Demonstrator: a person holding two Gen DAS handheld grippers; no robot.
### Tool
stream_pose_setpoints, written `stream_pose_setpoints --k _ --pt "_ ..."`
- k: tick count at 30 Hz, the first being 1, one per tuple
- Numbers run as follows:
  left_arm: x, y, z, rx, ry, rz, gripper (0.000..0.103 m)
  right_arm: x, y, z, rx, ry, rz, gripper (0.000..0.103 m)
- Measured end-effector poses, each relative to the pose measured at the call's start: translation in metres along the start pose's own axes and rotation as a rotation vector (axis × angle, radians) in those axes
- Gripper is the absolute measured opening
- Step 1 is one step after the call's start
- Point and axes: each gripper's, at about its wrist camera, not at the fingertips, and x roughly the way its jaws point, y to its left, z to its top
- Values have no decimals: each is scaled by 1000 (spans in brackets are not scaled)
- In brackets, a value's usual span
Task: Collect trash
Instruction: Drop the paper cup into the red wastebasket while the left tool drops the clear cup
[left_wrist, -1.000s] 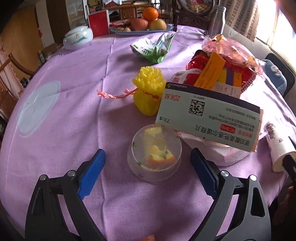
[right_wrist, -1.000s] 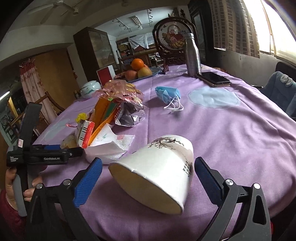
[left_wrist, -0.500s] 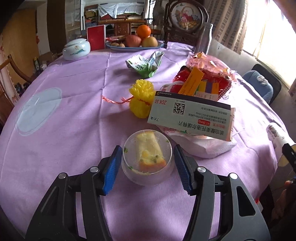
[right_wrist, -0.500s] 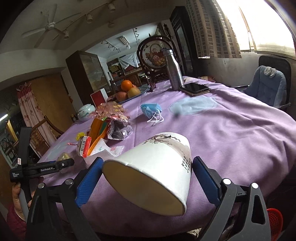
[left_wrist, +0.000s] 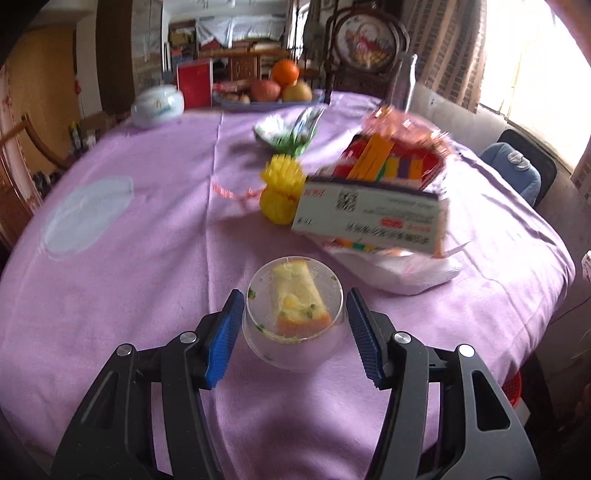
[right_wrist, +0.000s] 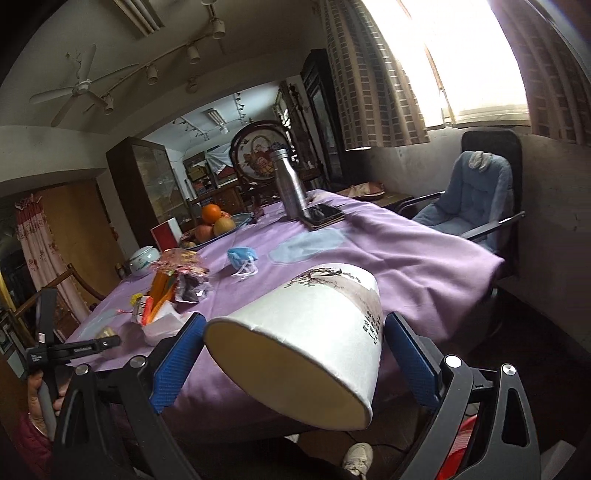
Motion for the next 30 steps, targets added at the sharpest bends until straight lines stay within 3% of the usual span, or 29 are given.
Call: stream_pose_setpoints --k 7,12,15,17,21,30 --pt "-36 -61 4 115 -76 -124 57 -30 -114 -40 121 77 -252 95" --pt "-39 -124 0 198 -58 -254 57 7 -191 -94 231 265 -359 97" --pt "-39 -165 -8 261 -32 -319 57 26 -221 -118 247 351 -496 97" --pt "-39 -194 -15 318 -13 -354 57 24 -233 -125 313 354 -486 97" --pt "-30 -249 -29 418 40 -426 57 -2 -243 -126 411 255 -417 97" --pt "-6 -369 -64 578 141 -577 57 -43 -256 -126 437 157 -426 97"
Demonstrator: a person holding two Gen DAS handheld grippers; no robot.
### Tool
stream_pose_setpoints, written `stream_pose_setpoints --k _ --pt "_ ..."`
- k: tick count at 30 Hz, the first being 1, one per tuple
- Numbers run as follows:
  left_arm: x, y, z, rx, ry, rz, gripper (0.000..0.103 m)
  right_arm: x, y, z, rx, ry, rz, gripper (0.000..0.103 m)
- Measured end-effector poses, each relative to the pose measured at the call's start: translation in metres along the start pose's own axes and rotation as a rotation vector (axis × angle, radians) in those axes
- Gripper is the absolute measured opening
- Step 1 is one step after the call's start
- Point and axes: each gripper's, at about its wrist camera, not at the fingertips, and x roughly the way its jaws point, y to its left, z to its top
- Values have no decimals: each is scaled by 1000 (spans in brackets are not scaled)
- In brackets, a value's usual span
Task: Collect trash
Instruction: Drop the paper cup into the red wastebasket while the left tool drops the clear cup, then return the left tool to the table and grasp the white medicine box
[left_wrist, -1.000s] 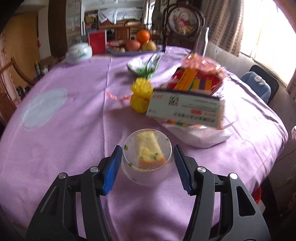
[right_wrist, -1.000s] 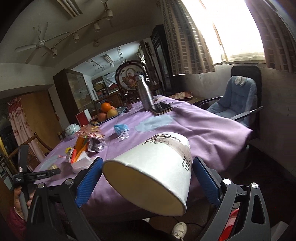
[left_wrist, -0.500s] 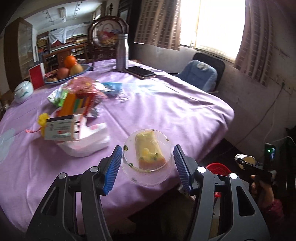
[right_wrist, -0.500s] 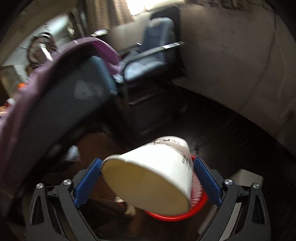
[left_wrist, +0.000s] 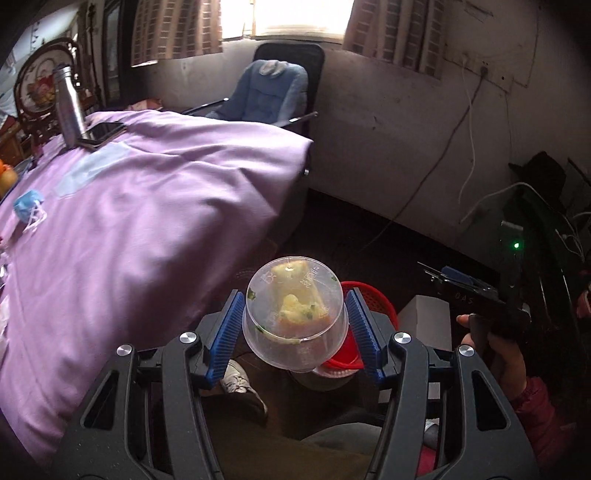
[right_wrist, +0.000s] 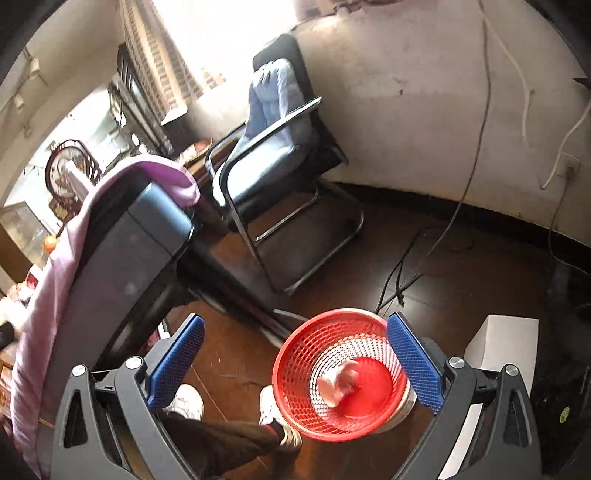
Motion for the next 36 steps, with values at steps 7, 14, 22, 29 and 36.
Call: stream_pose_setpoints --k 7,14,22,29,36 --pt "78 -61 23 121 115 -85 68 -32 -34 2 32 -59 -58 97" --pt "104 -82 31 178 102 5 94 -45 -62 0 67 -53 -76 97" --pt "73 -54 20 97 65 82 95 -49 -42 -6 3 -46 -75 97" --pt "29 -20 10 3 -3 117 95 -77 0 -8 -108 -96 -63 97" --pt "-21 14 -5 -76 -76 169 96 -104 46 -15 -222 -135 -34 97"
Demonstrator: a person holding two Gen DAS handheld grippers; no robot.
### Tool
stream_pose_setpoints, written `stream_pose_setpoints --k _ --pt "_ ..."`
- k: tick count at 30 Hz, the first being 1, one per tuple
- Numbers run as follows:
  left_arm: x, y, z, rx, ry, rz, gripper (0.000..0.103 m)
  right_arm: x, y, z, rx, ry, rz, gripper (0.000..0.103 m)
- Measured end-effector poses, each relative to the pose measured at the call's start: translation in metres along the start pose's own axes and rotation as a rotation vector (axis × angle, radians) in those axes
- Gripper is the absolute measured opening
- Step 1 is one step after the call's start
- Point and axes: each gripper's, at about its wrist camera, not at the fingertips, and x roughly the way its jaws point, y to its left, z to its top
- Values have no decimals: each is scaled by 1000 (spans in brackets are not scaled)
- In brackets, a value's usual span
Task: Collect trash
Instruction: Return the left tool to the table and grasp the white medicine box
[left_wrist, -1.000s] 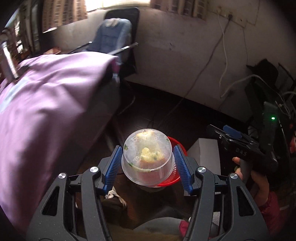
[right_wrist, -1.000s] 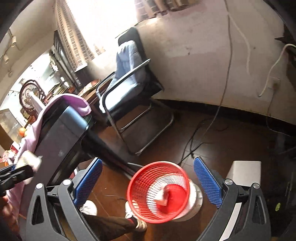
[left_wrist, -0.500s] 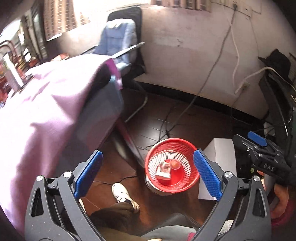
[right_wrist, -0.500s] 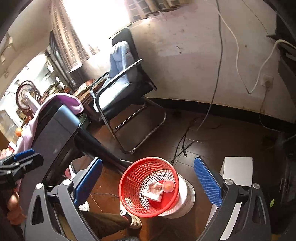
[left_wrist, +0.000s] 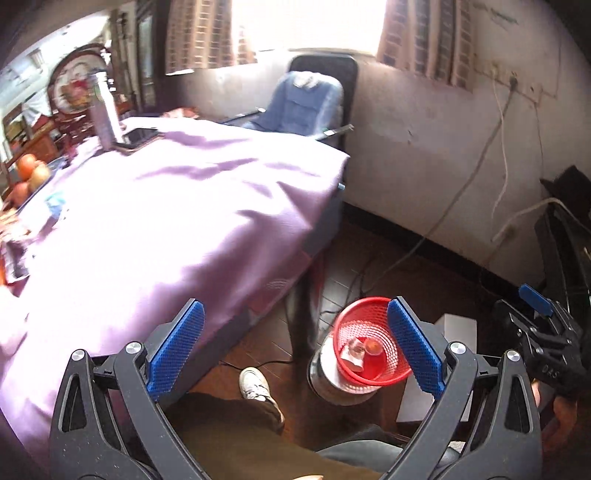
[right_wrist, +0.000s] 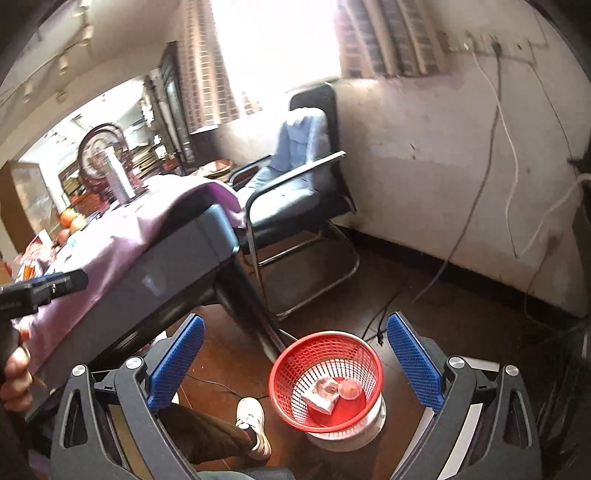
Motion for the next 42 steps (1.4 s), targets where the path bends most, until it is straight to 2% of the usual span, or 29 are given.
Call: stream_pose_setpoints --k 7,14,17,22,25,27,30,32,35,38,40,42 --pt "-39 64 -11 -83 -58 111 96 -21 50 6 -127 -32 23 97" --pt "-61 168 -15 -243 -77 317 96 -21 84 9 -164 -2 99 97" --pt "-59 222 -18 -322 -48 431 96 -16 103 8 -199 19 116 97" --pt "-66 298 -41 -436 42 567 96 -16 135 4 -281 21 131 97" --pt "-90 342 -75 -544 59 554 96 -15 148 6 -304 17 161 97" --pt "-111 361 -97 -603 63 571 96 -13 159 7 -314 21 194 97" --pt "-146 378 -126 -634 60 626 96 -9 179 7 -339 25 249 97" --pt "-162 379 -135 -634 49 620 96 -7 194 6 -361 29 289 97" --pt "-171 369 -134 -596 15 524 96 -7 217 2 -394 40 348 97" --pt "-163 360 -122 -534 -6 448 96 -8 237 -2 -426 53 389 97" --pt "-144 358 -111 -506 40 432 96 -11 248 -4 -451 55 410 97" --pt "-126 364 -107 -513 99 463 96 -15 259 -6 -475 51 430 97"
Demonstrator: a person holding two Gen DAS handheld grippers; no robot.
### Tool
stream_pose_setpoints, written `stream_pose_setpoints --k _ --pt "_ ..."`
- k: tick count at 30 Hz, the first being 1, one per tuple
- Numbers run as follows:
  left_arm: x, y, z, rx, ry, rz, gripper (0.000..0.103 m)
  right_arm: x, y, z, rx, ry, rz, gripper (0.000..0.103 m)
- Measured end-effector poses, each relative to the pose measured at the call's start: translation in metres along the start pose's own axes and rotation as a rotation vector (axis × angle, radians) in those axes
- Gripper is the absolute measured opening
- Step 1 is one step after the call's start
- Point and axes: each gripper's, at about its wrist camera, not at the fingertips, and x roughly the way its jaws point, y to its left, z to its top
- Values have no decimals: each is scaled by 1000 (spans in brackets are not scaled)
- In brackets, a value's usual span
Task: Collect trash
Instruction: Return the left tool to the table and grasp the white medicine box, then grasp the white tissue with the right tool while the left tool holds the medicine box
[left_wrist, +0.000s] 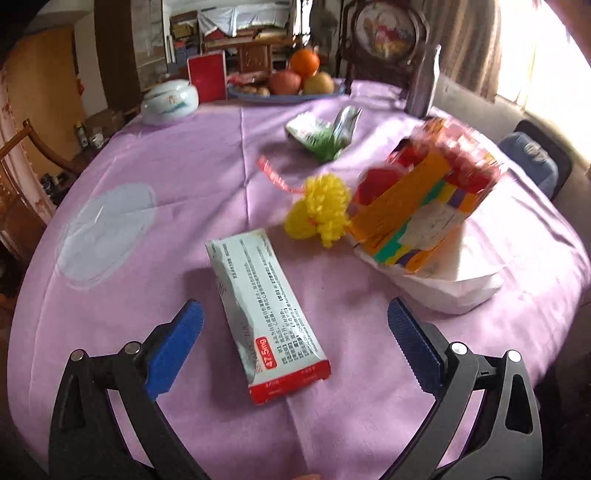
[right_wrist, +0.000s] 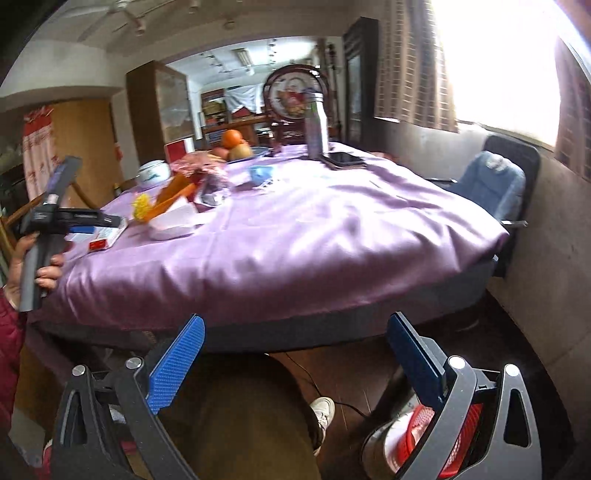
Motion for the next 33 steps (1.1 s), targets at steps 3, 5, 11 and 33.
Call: stream_pose_setpoints --k 3,5,11,33 --pt "15 7 1 -46 46 6 72 9 15 14 -29 2 55 97" --pt "15 15 2 -90 28 -13 55 19 27 28 -41 6 120 97" --pt "3 24 -9 -123 -64 -57 46 77 75 80 -107 30 258 97" --pt "-5 25 -8 -102 -127 -147 46 156 141 107 -107 163 332 14"
